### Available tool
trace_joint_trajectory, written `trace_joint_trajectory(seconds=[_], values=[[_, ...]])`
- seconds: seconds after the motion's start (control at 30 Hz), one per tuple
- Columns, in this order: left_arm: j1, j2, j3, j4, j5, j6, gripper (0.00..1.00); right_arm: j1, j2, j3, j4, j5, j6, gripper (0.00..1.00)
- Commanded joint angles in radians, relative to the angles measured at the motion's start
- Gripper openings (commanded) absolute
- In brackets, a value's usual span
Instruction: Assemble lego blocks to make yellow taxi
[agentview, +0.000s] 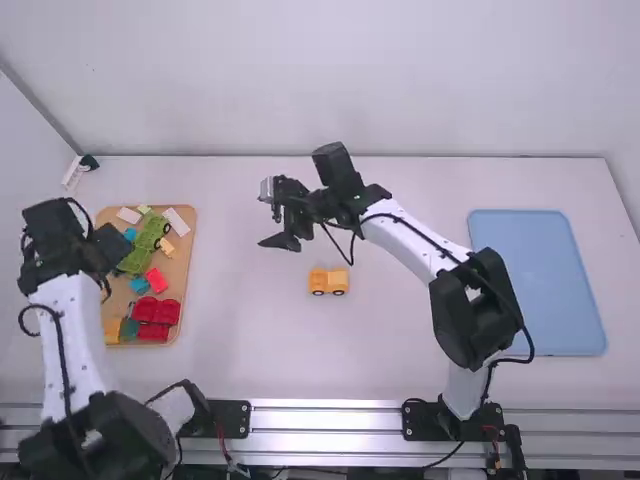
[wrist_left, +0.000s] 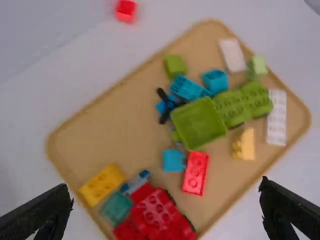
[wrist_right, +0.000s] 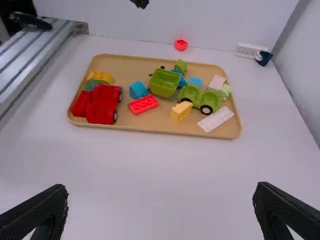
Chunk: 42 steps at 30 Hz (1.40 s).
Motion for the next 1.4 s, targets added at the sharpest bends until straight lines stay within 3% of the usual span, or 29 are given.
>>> trace_joint_trajectory(seconds=[0.0,0.13,0.27,0.43,0.6,0.97,1.23,1.37], values=[[-0.022,0.102,0.101,-0.061,0.087,0.044,0.99,0.008,-0.025,0.037,0.021,0.092,0.085,0.99],[-0.055,0.227,0.202,-0.090,0.122,0.051,0.99,0.024,-0.025,0.037,0.030,0.253,0.121,0.99],[-0.060,0.291,0.217,0.014,0.148,0.029,0.99,0.024,-0.025,0.037,0.019,0.314,0.113,0.99],[-0.012,0.295,0.177,0.051,-0.093,-0.213,0.99,-0.002,-0.025,0.037,0.019,0.323,0.111,0.99],[0.018,0.332,0.203,0.056,0.187,-0.064,0.99,-0.023,-0.025,0.037,0.019,0.323,0.110,0.99],[-0.267,0.650,0.454,-0.094,-0.012,-0.173,0.99,-0.029,-0.025,0.037,0.022,0.335,0.110,0.99],[-0.242,0.854,0.595,-0.260,0.011,-0.219,0.99,-0.038,-0.025,0.036,-0.023,0.334,0.083,0.99],[-0.222,0.903,0.602,-0.262,0.021,-0.224,0.97,-0.035,-0.025,0.036,-0.022,0.335,0.083,0.99]])
